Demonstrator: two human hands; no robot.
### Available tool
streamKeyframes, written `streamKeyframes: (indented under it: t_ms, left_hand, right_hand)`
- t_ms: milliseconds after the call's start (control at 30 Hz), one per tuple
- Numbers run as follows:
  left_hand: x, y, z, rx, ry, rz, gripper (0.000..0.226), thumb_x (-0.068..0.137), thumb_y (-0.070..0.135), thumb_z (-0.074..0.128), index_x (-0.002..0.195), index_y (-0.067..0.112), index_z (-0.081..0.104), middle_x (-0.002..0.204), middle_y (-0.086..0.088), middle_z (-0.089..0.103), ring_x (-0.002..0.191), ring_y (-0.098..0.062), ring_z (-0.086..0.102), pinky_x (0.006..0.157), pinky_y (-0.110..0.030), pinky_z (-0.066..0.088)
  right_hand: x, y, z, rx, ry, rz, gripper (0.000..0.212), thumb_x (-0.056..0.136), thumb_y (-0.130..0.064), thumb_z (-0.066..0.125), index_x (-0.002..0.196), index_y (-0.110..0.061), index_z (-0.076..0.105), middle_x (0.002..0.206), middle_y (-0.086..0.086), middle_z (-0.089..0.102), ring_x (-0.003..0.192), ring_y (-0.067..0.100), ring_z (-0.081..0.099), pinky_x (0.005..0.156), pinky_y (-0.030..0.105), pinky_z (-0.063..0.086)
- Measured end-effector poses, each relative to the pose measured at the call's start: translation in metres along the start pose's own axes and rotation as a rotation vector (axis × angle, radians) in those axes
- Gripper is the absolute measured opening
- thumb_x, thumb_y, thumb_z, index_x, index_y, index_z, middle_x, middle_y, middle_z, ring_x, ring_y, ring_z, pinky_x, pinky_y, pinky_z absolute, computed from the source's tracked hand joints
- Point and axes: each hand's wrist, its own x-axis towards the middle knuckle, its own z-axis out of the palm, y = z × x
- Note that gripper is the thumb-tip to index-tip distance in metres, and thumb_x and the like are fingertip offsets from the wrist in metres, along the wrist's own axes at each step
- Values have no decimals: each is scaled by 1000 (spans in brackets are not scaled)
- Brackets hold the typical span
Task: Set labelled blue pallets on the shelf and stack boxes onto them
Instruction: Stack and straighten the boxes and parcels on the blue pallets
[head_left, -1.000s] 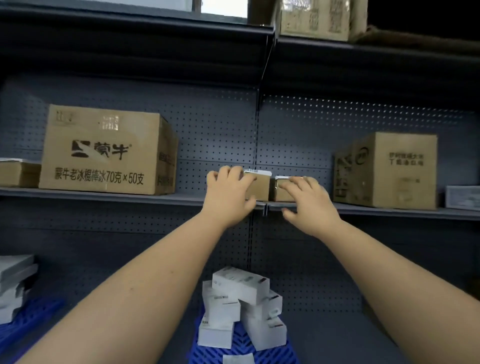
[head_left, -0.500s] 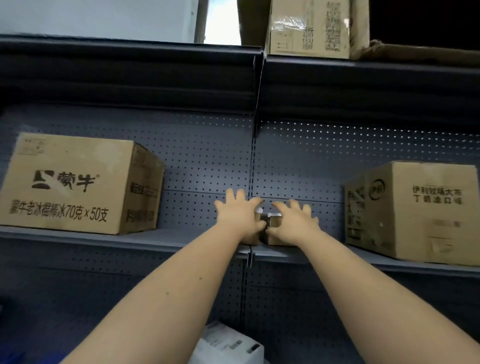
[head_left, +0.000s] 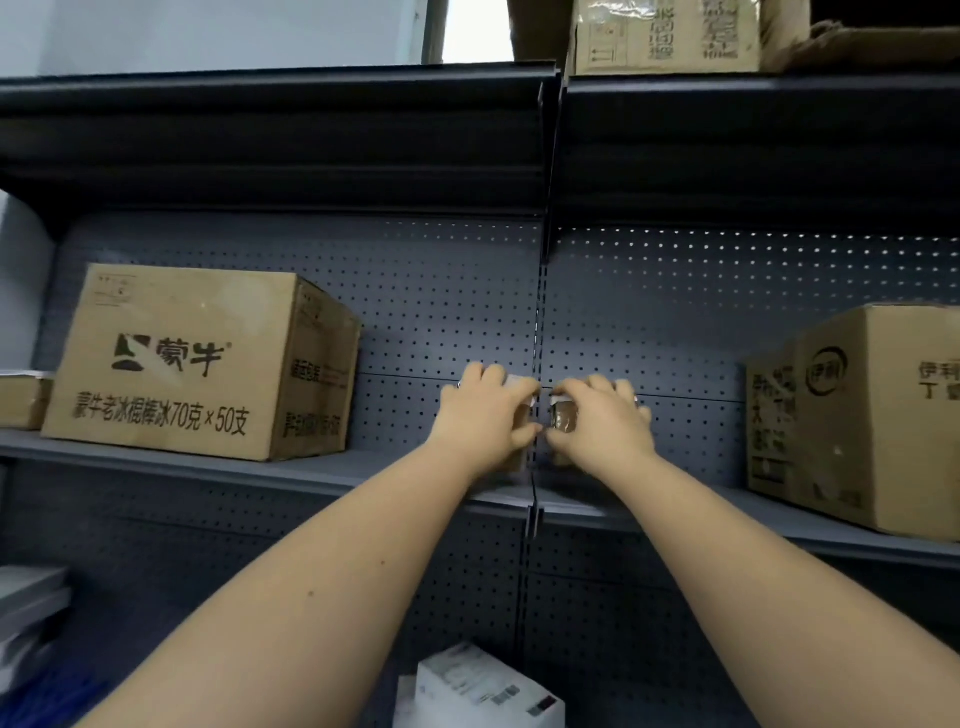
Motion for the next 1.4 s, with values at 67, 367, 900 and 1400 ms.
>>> streamKeyframes:
  t_ms: [67, 367, 900, 1400]
  left_hand:
    - [-7, -16, -23, -1, 89, 4, 48, 90, 52, 53, 133, 33, 43, 128, -4, 47, 122, -28, 35, 87, -46, 45]
    - [-99, -146, -130, -44, 372, 81, 49, 84, 52, 55, 123, 22, 59, 121, -10, 54, 112, -31, 44, 81, -45, 48]
    - [-383, -350, -115, -78, 143, -35, 42, 81, 48, 56, 113, 21, 64, 115, -10, 57, 107, -35, 48, 78, -47, 49]
    - [-455, -409, 102, -65, -326, -122, 55, 84, 60, 54, 129, 28, 54, 130, -10, 51, 121, -33, 38, 84, -50, 47]
  right_hand:
    - [-1, -18, -15, 16, 93, -68, 50, 81, -46, 65, 128, -37, 49, 129, -5, 46, 122, 23, 31, 96, 45, 33]
    - [-45, -166, -52, 104, 492, -373, 48, 75, -32, 74, 120, -24, 60, 124, 1, 53, 122, 29, 38, 99, 55, 32]
    - [-241, -400, 97, 165, 294, -613, 49, 72, -33, 74, 117, -23, 59, 124, 5, 57, 124, 31, 40, 102, 57, 27]
    - [-259, -366, 308, 221, -174, -404, 52, 74, -47, 76, 121, -30, 61, 121, -5, 57, 117, 23, 38, 92, 52, 36]
